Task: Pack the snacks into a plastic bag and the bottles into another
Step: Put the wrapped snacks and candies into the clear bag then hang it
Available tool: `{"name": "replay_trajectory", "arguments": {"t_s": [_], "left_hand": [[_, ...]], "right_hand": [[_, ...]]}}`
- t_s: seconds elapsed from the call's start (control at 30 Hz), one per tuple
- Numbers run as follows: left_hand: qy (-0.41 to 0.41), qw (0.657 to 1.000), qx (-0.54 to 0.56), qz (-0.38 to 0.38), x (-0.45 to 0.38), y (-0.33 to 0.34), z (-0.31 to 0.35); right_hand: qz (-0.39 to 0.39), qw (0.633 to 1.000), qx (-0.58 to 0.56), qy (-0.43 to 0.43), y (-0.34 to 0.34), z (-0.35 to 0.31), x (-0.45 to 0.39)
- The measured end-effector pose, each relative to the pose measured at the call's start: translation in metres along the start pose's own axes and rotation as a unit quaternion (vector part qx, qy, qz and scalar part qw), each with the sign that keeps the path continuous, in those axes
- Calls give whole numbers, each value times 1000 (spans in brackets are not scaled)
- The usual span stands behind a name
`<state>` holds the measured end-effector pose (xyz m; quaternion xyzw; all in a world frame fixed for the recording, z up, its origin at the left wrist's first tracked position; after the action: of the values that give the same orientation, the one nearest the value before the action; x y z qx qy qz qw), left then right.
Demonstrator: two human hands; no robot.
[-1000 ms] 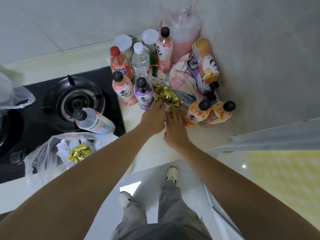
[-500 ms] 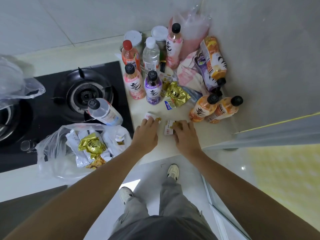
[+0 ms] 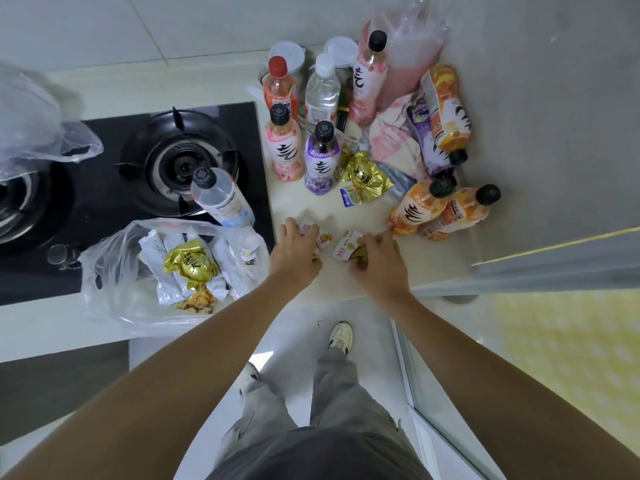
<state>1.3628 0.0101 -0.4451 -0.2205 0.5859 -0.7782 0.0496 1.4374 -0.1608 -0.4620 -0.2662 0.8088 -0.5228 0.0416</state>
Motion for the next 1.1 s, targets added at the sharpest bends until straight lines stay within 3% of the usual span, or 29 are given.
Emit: {"name": "replay_trajectory", "arguments": {"t_s": [0.27,0.43,0.53,0.83,1.1], "left_hand": [[3,991,86,98,29,-93,-13],[-23,977,124,171,86,-138,-74],[-85,963,155,205,118,-144,-128],[-197,957,157,143,157,-111,-246],[-179,975,107,74,132,-92,-266]], "right_hand": [[82,985,-147,-36,-55,-72,12],[112,971,-192,-85,-70,-150,33],[114,966,-194,-129,-60,-200,49],[51,969,-185,-158,18,-299,79],[2,998,-60,-32,61,-276,65]]}}
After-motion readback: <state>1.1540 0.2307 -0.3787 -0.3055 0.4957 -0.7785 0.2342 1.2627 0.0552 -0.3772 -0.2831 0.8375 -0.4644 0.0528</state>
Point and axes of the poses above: each hand's wrist, its own x-axis away from the middle knuckle, its own y-axis out of the palm, z = x × y, the point moved 8 cm from there along -x, towards the middle knuckle, and after that the axes turned 9 degrees about -x, right-handed, at the moved point
